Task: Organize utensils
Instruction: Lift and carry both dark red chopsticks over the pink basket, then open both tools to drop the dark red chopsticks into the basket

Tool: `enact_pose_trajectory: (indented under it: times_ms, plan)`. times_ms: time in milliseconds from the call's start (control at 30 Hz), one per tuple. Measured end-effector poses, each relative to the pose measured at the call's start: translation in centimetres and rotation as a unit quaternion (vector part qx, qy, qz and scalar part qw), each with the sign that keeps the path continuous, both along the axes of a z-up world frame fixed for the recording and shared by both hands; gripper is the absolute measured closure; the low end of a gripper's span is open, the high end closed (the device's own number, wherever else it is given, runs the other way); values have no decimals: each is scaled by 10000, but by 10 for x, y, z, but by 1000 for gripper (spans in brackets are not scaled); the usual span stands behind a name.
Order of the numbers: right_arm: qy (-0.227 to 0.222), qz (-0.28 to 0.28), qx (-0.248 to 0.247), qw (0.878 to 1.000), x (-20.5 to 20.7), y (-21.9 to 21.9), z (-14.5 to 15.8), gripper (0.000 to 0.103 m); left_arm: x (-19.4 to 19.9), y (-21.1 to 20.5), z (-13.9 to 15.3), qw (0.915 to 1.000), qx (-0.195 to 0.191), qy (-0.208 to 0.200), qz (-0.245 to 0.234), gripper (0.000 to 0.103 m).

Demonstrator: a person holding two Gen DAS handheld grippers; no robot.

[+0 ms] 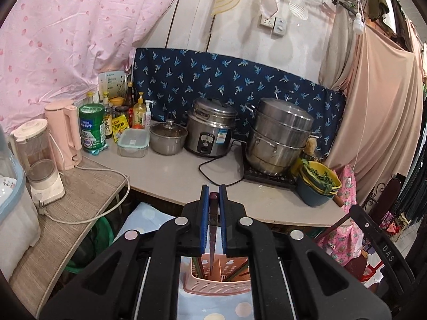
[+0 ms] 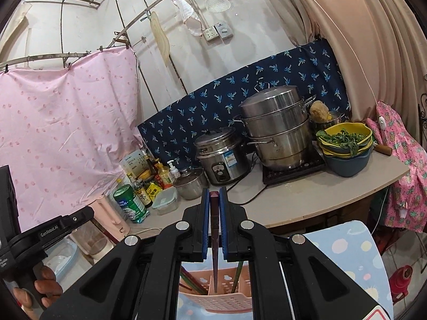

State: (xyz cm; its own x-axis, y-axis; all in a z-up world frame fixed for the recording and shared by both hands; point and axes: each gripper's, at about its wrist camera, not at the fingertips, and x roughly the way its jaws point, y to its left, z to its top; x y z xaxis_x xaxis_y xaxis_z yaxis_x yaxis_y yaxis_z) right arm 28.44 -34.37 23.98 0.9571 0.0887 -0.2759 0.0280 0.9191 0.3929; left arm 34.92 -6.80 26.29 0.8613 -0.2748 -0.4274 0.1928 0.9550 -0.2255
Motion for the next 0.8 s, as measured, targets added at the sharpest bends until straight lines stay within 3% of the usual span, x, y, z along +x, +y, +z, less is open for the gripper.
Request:
enact_pose_trajectory:
  times_ms: [367,600,733,800]
  plan:
    - [605,30,-86,9981,37,5,-58,95,22,-5,-44,9993,82,357,-43,96]
    - [836,-5,-146,9964,42,8,-77,95,27,-6,-61,9986,162,512,26,94]
    - [784,-42,-198,9967,38,9,-75,91,23,-3,-62,9987,184,462,135,64]
    - [756,-45,-208,9969,35,11,-74,89,21,-2,-62,9987,184,429,180,57]
